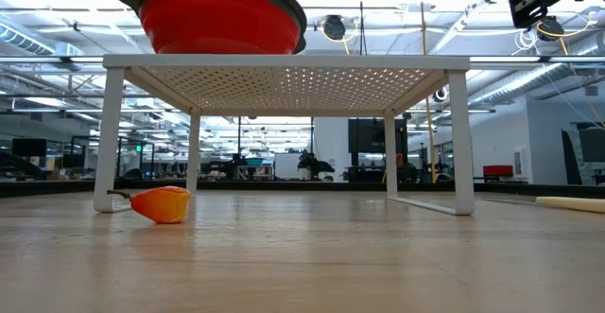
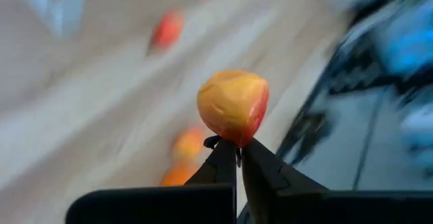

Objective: Pick & Place Fruit
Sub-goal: Put the orange pear into the red strainer bowl on the shelf

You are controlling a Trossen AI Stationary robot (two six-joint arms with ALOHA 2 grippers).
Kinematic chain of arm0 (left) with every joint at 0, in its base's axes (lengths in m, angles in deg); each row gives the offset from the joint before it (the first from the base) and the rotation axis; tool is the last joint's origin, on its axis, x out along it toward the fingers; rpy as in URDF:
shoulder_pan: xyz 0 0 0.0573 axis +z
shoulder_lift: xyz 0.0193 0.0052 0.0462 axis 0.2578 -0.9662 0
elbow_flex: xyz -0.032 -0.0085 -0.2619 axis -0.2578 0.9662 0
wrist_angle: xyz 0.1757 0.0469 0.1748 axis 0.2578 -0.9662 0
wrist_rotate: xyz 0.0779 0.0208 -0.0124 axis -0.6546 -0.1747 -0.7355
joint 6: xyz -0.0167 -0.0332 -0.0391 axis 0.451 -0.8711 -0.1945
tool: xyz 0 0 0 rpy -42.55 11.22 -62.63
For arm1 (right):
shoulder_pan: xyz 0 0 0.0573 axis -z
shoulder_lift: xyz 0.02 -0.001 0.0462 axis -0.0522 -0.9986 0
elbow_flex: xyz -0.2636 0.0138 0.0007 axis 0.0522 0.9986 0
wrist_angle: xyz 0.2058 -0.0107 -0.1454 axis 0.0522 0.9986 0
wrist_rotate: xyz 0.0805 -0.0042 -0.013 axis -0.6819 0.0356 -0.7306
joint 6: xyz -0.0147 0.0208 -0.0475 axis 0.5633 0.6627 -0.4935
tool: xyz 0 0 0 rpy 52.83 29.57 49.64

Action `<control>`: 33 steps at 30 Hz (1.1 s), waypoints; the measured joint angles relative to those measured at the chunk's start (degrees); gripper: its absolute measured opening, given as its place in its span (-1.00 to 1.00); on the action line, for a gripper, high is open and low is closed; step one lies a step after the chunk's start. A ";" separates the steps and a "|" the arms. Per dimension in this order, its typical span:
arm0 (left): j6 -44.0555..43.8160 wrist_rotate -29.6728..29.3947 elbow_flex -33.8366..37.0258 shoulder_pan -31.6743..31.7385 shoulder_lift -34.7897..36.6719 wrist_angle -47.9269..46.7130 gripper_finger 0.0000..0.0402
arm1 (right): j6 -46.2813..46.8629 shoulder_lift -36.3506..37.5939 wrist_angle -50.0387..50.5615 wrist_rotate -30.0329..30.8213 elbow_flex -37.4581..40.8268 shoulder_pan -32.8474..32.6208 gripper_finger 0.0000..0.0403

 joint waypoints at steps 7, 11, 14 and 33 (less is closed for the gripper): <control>4.51 -20.30 -0.04 0.02 5.81 5.86 -0.99 | -0.01 0.00 0.01 -0.02 0.00 0.00 -1.00; 7.01 -27.91 -0.07 0.06 7.09 11.27 -0.99 | 0.00 0.00 0.01 -0.02 0.00 0.00 -1.00; 8.29 -32.40 -0.11 0.32 7.23 16.09 -0.99 | -0.02 0.00 0.01 -0.02 0.00 0.01 -1.00; 7.36 -31.58 -0.13 6.81 7.25 43.98 -0.98 | -0.43 0.00 0.03 -0.02 0.00 0.00 -1.00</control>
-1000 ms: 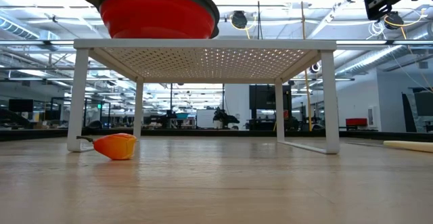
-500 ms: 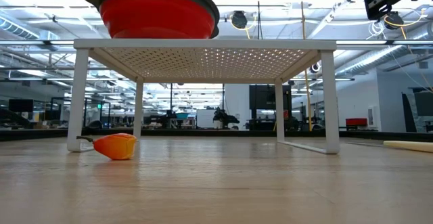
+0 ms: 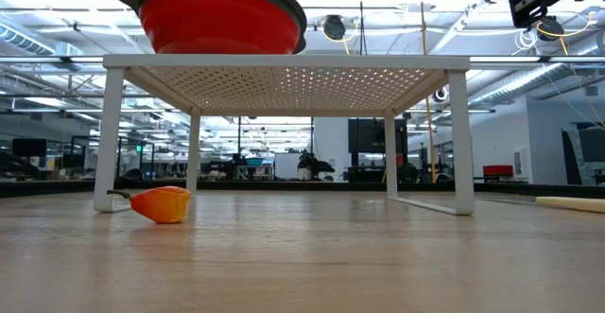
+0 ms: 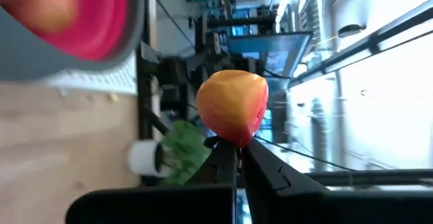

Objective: Pick & Place Fruit
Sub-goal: Put the orange pear into the red strainer bowl on the shelf

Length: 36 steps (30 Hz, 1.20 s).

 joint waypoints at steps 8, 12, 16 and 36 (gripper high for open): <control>0.43 6.13 0.00 2.66 0.00 9.97 -0.98 | 0.00 0.00 0.00 0.00 0.00 0.00 -1.00; -0.25 9.07 0.00 4.67 0.00 12.00 -0.99 | 0.00 0.00 0.02 0.00 0.00 0.01 -1.00; 0.86 11.11 0.00 6.68 0.00 11.92 -0.99 | -0.01 0.00 0.18 -0.02 0.00 0.00 -1.00; 60.14 12.72 -0.85 11.32 0.02 11.58 -1.00 | -0.02 0.00 0.37 -0.02 0.00 0.00 -1.00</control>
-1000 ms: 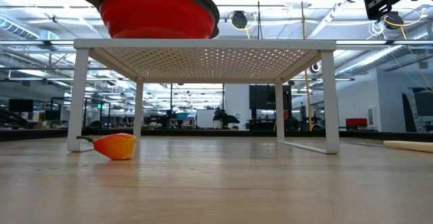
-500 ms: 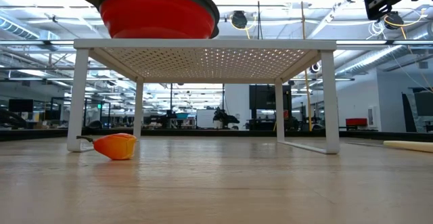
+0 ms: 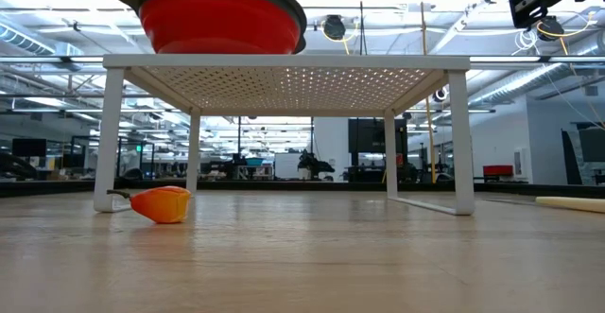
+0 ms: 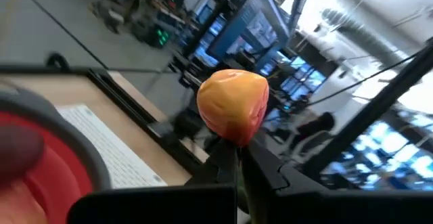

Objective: Pick & Place Fruit
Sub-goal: Put the orange pear into the red strainer bowl on the shelf

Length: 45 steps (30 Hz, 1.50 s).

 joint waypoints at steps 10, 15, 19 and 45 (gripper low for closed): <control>-6.48 15.02 -0.02 10.83 0.28 -10.39 -1.00 | -0.01 0.02 0.01 0.00 0.00 0.00 -1.00; -11.05 27.17 -0.68 17.31 0.26 -16.72 -1.00 | -0.02 0.02 0.04 0.00 0.00 -0.01 -1.00; -14.55 35.75 -6.84 22.18 0.25 -33.56 -1.00 | -0.01 0.02 0.04 0.00 0.00 0.01 -1.00; -17.78 46.66 -29.09 38.55 -1.48 -93.85 -1.00 | -0.02 0.02 3.85 0.02 0.02 -0.01 -1.00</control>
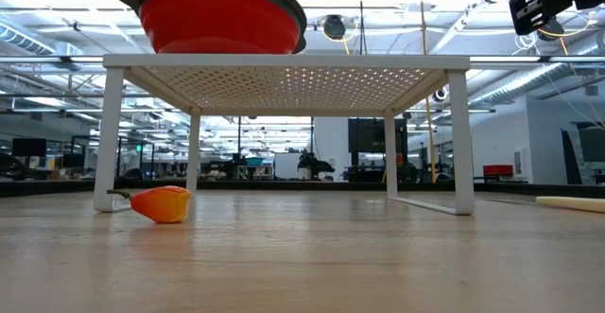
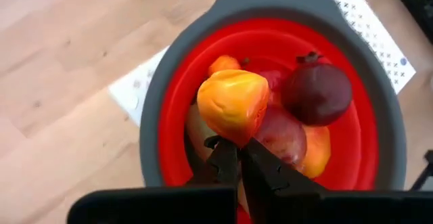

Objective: Pick & Place Fruit
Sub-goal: Put the orange pear into the red strainer bowl on the shelf

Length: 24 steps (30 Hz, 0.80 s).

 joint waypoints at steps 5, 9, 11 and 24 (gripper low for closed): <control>5.88 3.44 0.02 2.74 -2.16 3.14 -1.00 | 0.00 0.00 -0.57 0.00 0.00 0.02 -1.00; 9.43 8.73 0.02 5.63 -4.68 2.43 -1.00 | 0.28 0.00 -0.90 -0.02 0.00 0.01 -1.00; 10.66 10.65 0.02 6.89 -5.39 1.87 -1.00 | 0.36 0.00 -0.85 -0.02 0.00 0.00 -1.00; 14.48 14.64 0.02 9.76 -5.82 1.45 -0.99 | 0.40 0.00 -0.85 0.00 0.00 0.00 -1.00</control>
